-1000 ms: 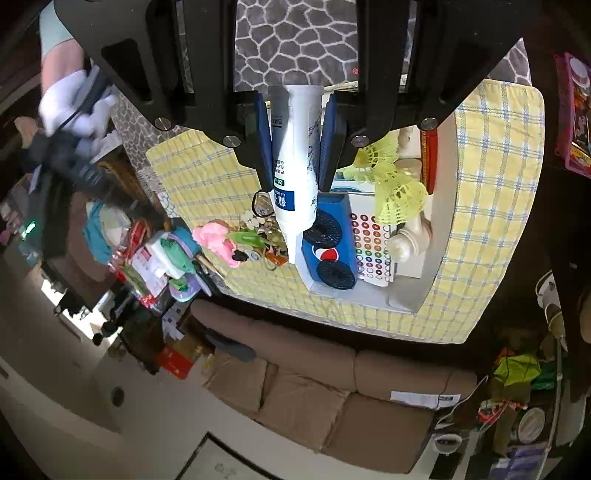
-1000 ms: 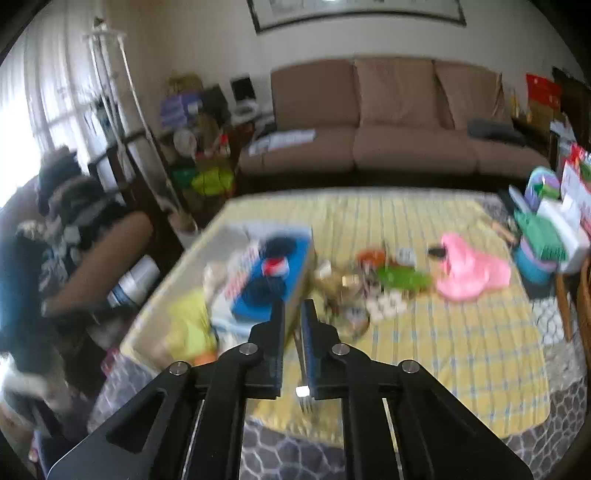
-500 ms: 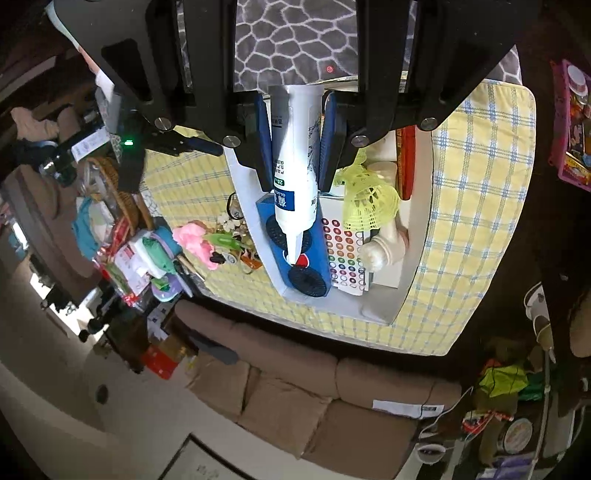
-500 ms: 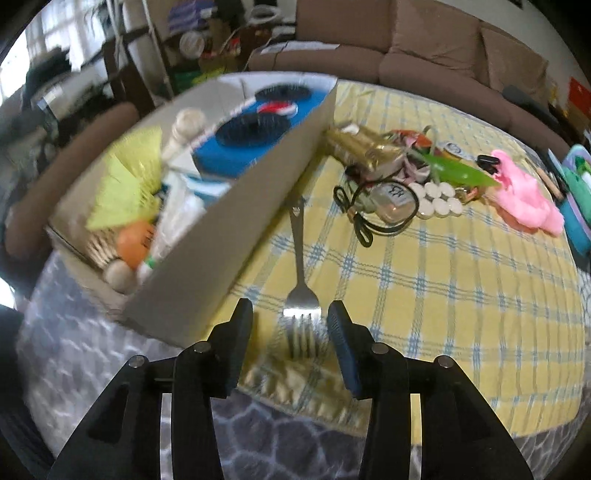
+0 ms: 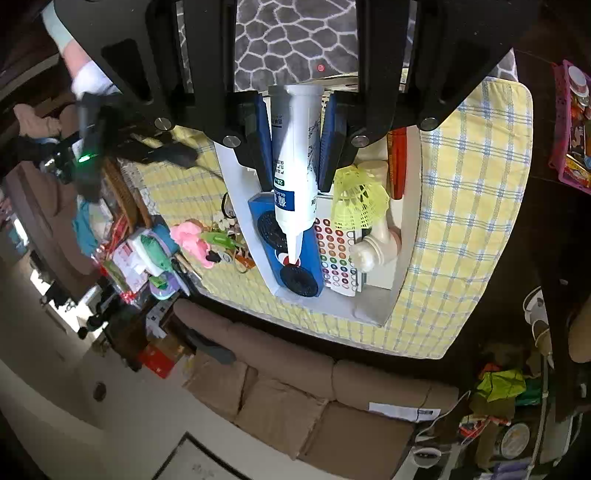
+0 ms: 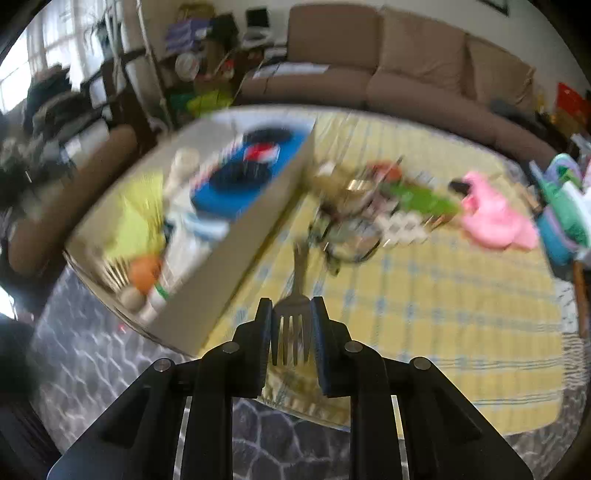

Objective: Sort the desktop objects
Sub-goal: 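Carry the fork into the cardboard box and release it with the right gripper, then carry the white glue tube toward the box with the left gripper while the right reaches to it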

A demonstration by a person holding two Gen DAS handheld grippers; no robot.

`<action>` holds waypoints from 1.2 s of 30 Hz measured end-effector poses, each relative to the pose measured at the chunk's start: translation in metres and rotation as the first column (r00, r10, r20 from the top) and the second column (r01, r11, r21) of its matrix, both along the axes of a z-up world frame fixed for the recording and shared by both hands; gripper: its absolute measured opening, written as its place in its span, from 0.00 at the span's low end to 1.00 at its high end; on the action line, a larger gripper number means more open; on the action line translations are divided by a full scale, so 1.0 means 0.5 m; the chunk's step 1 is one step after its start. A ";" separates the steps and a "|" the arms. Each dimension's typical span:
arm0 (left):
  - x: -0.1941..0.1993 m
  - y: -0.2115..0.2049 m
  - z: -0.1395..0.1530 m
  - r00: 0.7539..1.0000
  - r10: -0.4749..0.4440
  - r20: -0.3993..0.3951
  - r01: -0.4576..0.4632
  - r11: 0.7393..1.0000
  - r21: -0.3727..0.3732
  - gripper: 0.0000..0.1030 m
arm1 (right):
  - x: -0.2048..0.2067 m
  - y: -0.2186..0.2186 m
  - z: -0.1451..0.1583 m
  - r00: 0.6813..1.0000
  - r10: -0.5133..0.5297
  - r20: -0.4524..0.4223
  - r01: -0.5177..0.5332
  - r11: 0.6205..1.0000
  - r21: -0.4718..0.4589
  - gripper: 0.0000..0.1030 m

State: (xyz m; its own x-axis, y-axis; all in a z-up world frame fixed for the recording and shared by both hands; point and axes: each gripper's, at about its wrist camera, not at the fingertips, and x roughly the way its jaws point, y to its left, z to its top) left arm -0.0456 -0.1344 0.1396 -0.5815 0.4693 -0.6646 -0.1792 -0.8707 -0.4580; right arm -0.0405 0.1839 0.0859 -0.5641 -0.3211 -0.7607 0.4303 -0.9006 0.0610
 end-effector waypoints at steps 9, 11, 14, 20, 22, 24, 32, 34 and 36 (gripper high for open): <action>-0.009 -0.038 0.012 1.000 0.021 0.012 -0.021 0.999 0.024 0.21 | 0.003 -0.031 0.176 0.994 0.016 -0.104 -0.013 1.000 0.025 0.04; -0.009 -0.033 0.013 1.000 0.012 0.010 -0.012 1.000 0.020 0.21 | 0.002 -0.027 0.186 0.994 0.007 -0.107 -0.004 1.000 0.030 0.04; -0.005 -0.019 0.013 1.000 -0.012 0.013 0.012 1.000 0.020 0.21 | 0.010 -0.018 0.170 0.998 0.018 -0.061 -0.017 1.000 0.019 0.05; 0.018 0.061 0.012 0.994 -0.111 0.020 0.111 0.994 0.007 0.21 | 0.018 0.022 0.043 0.999 -0.015 0.036 0.012 0.998 0.064 0.13; 0.022 0.097 0.015 0.990 -0.140 0.018 0.140 0.990 -0.007 0.21 | 0.017 0.042 0.012 0.997 -0.034 0.068 0.031 0.999 0.036 0.14; 0.020 0.135 0.017 0.987 -0.159 0.019 0.159 0.987 -0.013 0.21 | 0.018 0.052 -0.002 0.997 -0.024 0.073 0.023 1.000 0.011 0.15; 0.004 0.251 0.009 0.973 -0.226 0.045 0.228 0.973 -0.043 0.21 | 0.018 0.081 -0.083 0.991 -0.047 0.126 0.048 0.999 -0.007 0.21; -0.008 0.284 0.004 0.969 -0.241 0.057 0.245 0.968 -0.057 0.21 | 0.018 0.098 -0.098 0.988 -0.067 0.137 0.072 0.997 -0.034 0.21; -0.029 0.324 -0.005 0.964 -0.255 0.073 0.260 0.963 -0.070 0.21 | 0.018 0.106 -0.105 0.987 -0.071 0.146 0.078 0.996 -0.039 0.21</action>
State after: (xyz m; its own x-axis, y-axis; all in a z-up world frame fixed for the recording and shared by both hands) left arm -0.0601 0.0275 0.1370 -0.4039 0.5425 -0.7366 -0.3750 -0.8326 -0.4076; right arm -0.0317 0.2368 0.0334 -0.4728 -0.3179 -0.8218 0.3458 -0.9248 0.1588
